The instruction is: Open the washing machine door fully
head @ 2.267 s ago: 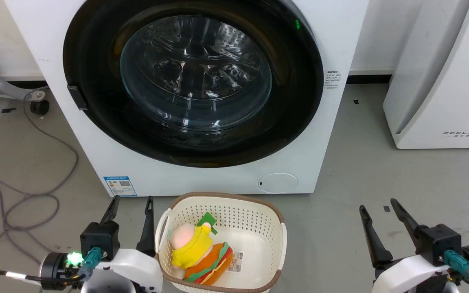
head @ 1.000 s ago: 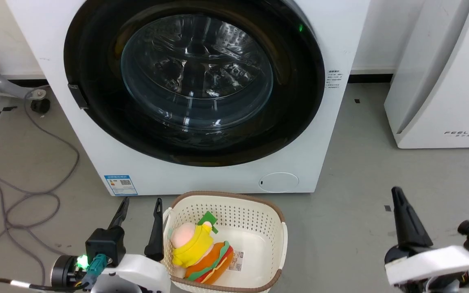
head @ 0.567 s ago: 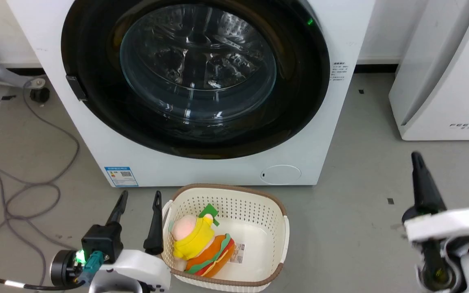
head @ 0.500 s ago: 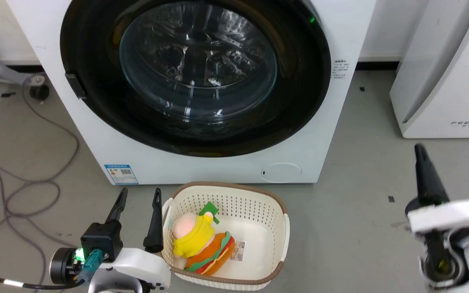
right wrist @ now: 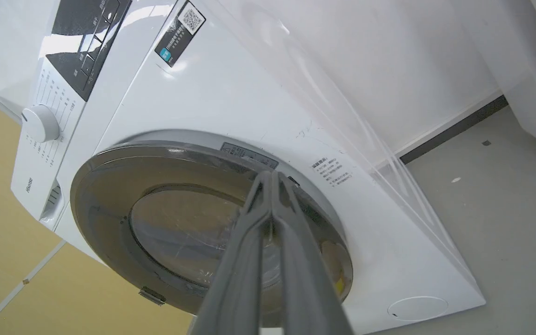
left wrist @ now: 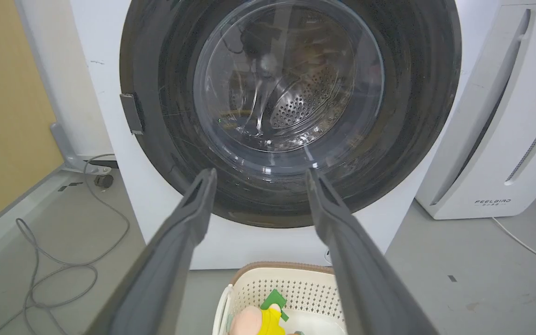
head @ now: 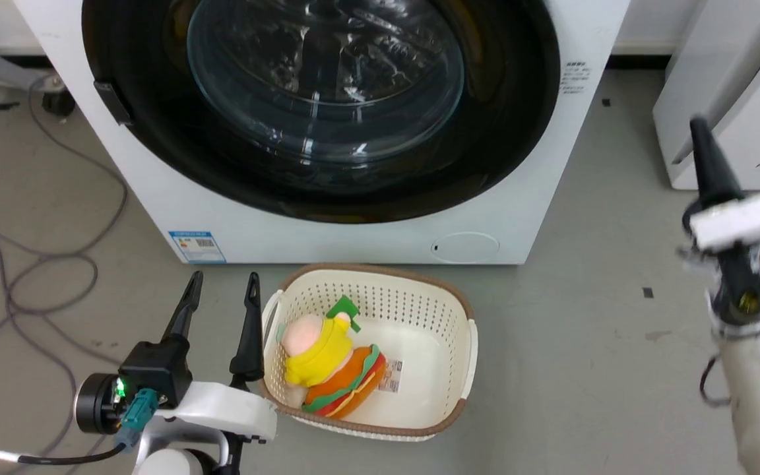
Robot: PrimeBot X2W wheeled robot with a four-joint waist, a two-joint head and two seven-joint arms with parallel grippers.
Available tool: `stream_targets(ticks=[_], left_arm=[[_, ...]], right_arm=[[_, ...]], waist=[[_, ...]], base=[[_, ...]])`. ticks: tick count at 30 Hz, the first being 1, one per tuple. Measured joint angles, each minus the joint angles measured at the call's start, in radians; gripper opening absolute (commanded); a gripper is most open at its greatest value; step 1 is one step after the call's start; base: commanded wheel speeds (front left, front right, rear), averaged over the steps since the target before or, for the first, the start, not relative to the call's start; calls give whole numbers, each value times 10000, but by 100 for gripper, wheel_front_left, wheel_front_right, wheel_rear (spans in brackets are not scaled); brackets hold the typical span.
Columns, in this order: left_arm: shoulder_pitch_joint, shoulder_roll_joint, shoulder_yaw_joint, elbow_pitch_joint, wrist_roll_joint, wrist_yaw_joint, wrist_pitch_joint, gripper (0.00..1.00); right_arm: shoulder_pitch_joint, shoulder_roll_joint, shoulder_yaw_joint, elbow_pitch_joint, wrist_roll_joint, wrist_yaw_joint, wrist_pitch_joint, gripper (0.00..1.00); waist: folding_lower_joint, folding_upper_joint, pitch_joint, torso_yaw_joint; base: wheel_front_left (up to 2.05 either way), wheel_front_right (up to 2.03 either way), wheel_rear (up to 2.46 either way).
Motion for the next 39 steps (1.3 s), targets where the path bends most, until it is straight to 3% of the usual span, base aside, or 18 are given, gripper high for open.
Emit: stream_targets(ticks=[7, 22, 39], left_arm=[[-302, 0, -2, -167, -58, -107, -140, 100], [-803, 0, 46, -374, -238, -255, -472, 100], [-1418, 2, 38, -575, -604, -359, -823, 100]], right_arm=[[-2287, -318, 506, 1501, 437, 0, 644, 0], [-6970, -267, 2293, 5056, 594, 0, 3053, 0], [-10038, -59, 3678, 7194, 1110, -2, 5114, 0]], waist=[[0, 0, 486, 74], [0, 0, 1556, 175], [0, 0, 2728, 368]], base=[[0, 0, 0], [0, 0, 0], [0, 0, 0]])
